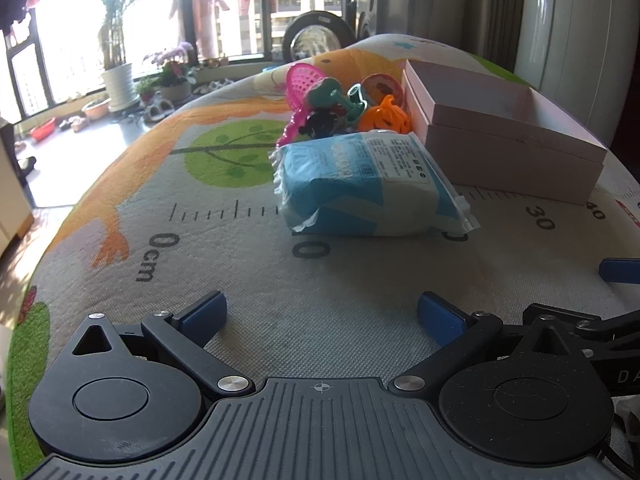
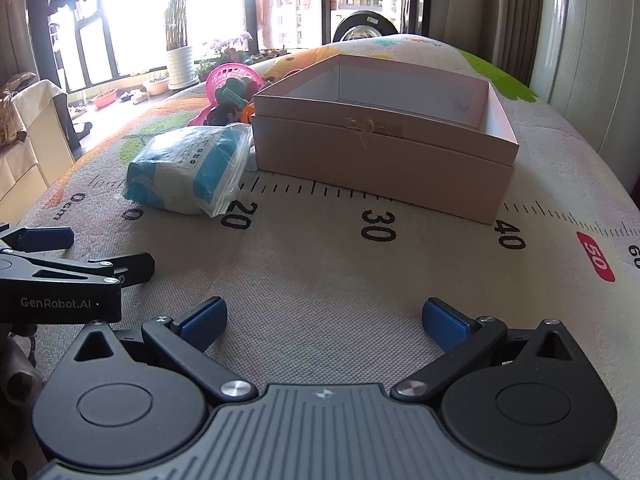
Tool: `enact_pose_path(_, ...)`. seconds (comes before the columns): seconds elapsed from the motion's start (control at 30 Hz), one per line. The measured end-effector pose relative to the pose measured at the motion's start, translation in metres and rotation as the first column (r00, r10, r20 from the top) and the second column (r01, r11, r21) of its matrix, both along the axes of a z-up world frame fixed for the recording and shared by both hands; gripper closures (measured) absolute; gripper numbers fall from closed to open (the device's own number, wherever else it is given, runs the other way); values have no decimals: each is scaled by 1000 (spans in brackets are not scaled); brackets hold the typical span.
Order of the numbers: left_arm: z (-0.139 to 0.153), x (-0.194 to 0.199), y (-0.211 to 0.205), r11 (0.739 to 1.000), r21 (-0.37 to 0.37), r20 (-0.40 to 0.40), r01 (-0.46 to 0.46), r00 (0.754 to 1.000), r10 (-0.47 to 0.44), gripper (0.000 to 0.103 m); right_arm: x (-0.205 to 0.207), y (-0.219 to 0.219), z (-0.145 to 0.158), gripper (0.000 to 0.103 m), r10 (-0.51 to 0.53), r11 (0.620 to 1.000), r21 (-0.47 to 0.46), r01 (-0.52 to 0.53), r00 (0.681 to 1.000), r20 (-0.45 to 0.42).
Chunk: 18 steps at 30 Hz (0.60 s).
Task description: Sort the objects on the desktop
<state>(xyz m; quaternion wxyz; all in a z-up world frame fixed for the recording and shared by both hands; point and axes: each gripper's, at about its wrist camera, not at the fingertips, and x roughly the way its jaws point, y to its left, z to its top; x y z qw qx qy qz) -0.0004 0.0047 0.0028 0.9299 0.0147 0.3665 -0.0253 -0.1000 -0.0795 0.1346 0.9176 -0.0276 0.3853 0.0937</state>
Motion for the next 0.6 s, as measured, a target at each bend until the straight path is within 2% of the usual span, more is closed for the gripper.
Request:
enact_pose_path(0.1, 1, -5, 1, 1000, -1, 9, 5, 1000, -5, 0, -3, -4, 1, 0, 49, 999, 1, -49, 999, -5)
enact_pose_path(0.3, 11, 1, 2, 1000, -28, 35, 4, 999, -3, 0, -18, -20, 7, 0, 119, 991, 61, -119, 993, 6)
enact_pose_path(0.37, 18, 8, -2, 1000, -22, 57, 11, 998, -9, 0, -22, -28, 14, 0, 103, 991, 78, -106, 994, 41)
enact_pose_path(0.53, 32, 36, -12, 999, -37, 77, 33, 997, -30, 0, -17, -51, 48, 0, 0, 999, 52, -9, 987, 161)
enact_pose_path(0.6, 38, 46, -19, 999, -15, 111, 43, 993, -41, 0, -7, -55, 65, 0, -7, 999, 53, -4, 981, 192)
